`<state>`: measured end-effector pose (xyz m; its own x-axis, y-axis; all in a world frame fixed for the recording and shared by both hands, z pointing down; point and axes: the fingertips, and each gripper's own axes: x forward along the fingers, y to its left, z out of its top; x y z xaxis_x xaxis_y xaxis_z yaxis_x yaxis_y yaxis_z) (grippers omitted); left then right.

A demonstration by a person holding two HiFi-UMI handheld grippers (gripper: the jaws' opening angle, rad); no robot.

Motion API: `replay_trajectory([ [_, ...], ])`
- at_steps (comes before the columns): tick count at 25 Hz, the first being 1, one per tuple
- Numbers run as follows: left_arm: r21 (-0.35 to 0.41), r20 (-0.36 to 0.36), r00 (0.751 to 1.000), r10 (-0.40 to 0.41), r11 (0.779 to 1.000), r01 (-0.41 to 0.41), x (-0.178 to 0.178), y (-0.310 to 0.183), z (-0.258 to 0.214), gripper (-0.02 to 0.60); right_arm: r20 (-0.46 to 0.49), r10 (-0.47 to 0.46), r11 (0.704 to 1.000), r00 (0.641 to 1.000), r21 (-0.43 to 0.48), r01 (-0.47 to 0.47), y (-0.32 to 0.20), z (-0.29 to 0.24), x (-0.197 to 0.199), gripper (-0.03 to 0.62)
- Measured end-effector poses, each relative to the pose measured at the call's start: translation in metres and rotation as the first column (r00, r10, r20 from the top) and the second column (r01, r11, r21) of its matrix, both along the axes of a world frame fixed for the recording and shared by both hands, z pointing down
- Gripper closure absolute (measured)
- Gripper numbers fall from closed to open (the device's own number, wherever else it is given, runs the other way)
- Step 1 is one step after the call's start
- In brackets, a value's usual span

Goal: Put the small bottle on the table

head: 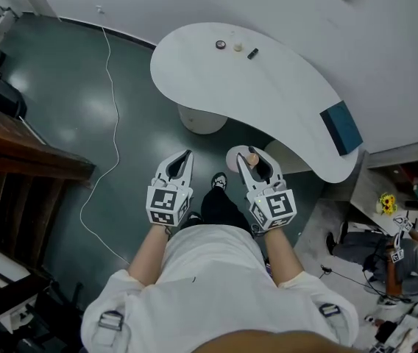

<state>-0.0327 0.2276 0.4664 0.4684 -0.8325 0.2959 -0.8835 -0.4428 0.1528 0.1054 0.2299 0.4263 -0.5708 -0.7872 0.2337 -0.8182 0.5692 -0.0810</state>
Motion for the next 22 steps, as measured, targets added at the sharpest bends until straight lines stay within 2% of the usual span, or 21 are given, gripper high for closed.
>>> replay_trajectory([
  [5,0.012,0.033,0.999,-0.021,1.0,0.021,0.003,-0.062,-0.009,0.569,0.002,-0.052,0.999,0.999,-0.005,0.052,-0.057,0.004,0.001,0.467],
  [9,0.01,0.036,0.998,-0.043,0.999,0.043,0.006,-0.111,-0.019,0.569,0.003,-0.058,0.998,0.998,-0.009,0.058,-0.103,0.0,0.01,0.467],
  [18,-0.068,0.022,1.0,-0.004,0.998,0.006,0.066,-0.178,0.01,0.569,-0.008,-0.04,0.998,0.999,-0.04,0.04,-0.169,0.016,0.058,0.467],
  [22,-0.096,0.028,1.0,-0.011,0.995,0.014,0.067,-0.199,0.021,0.569,-0.013,-0.038,0.996,0.999,-0.079,0.037,-0.189,0.029,0.063,0.467],
])
